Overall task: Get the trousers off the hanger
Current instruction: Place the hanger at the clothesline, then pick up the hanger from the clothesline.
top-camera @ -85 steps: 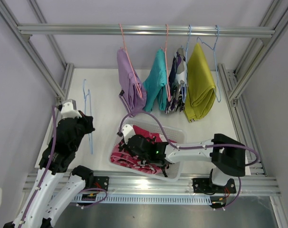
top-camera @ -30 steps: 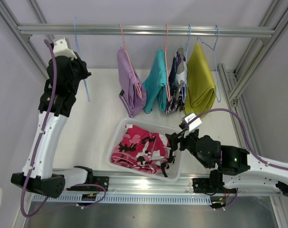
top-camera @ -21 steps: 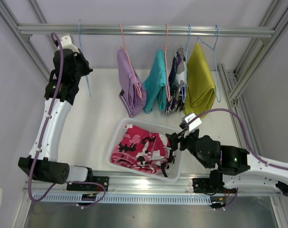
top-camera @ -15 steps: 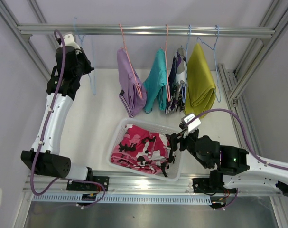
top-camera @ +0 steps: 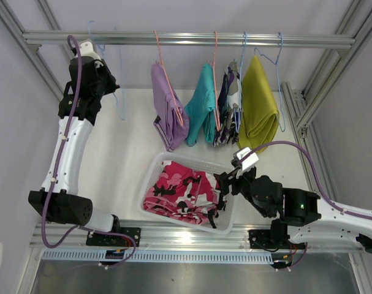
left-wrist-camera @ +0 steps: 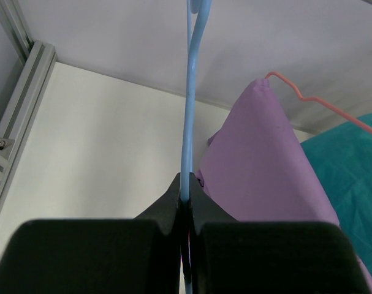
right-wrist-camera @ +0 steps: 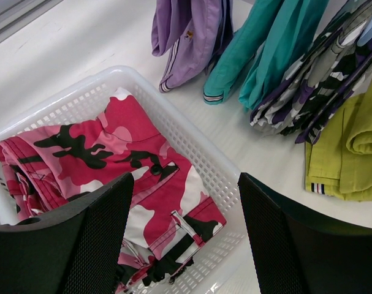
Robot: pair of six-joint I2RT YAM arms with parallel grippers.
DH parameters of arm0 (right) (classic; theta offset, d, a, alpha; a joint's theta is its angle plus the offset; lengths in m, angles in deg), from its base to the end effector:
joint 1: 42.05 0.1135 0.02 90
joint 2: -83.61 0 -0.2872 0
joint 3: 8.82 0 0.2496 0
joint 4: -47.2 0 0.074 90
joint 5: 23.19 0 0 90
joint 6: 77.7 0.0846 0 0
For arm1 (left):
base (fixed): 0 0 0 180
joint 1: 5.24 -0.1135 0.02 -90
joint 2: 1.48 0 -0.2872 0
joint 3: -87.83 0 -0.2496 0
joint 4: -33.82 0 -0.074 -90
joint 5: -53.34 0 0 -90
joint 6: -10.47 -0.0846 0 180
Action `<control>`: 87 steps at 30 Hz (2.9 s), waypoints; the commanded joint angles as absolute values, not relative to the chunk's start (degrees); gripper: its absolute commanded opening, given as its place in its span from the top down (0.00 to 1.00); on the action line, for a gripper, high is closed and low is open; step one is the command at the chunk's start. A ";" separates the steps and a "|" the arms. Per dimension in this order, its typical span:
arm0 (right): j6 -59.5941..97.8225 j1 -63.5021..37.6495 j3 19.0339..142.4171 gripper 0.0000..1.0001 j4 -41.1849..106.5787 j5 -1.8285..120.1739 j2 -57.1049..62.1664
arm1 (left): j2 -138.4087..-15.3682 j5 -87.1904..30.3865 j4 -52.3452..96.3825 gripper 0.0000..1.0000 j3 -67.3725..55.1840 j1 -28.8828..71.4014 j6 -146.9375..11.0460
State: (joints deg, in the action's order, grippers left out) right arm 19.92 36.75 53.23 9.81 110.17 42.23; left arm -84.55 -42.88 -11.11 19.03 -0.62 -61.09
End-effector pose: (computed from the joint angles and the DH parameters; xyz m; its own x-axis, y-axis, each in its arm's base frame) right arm 0.0896 0.1533 0.3525 -0.1330 -0.1755 -0.9755 -0.5729 0.8167 -0.0688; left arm 0.3564 -0.0196 0.4706 -0.2659 -0.2940 -0.9181 -0.1132 0.9553 -0.2731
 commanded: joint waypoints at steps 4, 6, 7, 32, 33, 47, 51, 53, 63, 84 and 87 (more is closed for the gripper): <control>19.33 36.87 53.17 0.27 11.67 111.55 42.30 | -83.57 -41.76 -12.42 1.00 23.07 -1.28 -61.42; 19.51 36.87 53.08 0.27 11.67 111.46 42.65 | -83.40 -42.46 -13.57 1.00 24.47 -1.20 -62.12; 19.42 36.87 52.99 0.27 11.76 111.29 42.74 | -83.48 -42.72 -14.18 0.99 25.00 -1.28 -62.30; 19.51 36.96 52.38 0.27 12.64 111.37 42.92 | -86.21 -46.42 -23.24 0.99 31.16 -0.41 -64.14; 19.51 37.05 52.38 0.27 12.73 111.37 42.92 | -86.03 -46.59 -23.15 0.99 31.16 -0.32 -64.14; 19.16 37.05 52.20 0.27 13.08 111.11 42.92 | -85.07 -47.12 -24.38 0.86 33.27 0.03 -64.76; 19.16 37.05 52.20 0.27 13.08 111.20 42.92 | -85.07 -47.73 -25.00 0.85 33.01 0.12 -64.85; 19.24 37.14 52.29 0.27 13.08 111.11 42.92 | -84.98 -47.74 -25.17 0.85 32.66 0.12 -64.76; 19.24 37.14 52.29 0.26 12.99 111.02 42.22 | -80.85 -49.67 -27.36 0.78 31.07 1.52 -64.85; 19.68 38.19 52.11 0.24 12.73 110.94 44.32 | -63.88 -26.04 -8.34 0.51 12.47 8.46 -53.00; 19.77 38.37 52.11 0.24 12.55 111.11 44.41 | -65.99 -21.03 1.15 0.50 6.74 9.87 -49.91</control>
State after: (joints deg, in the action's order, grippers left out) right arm 19.74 37.82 52.14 11.29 110.10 43.78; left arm -62.34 -29.26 -8.27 11.27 8.45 -55.43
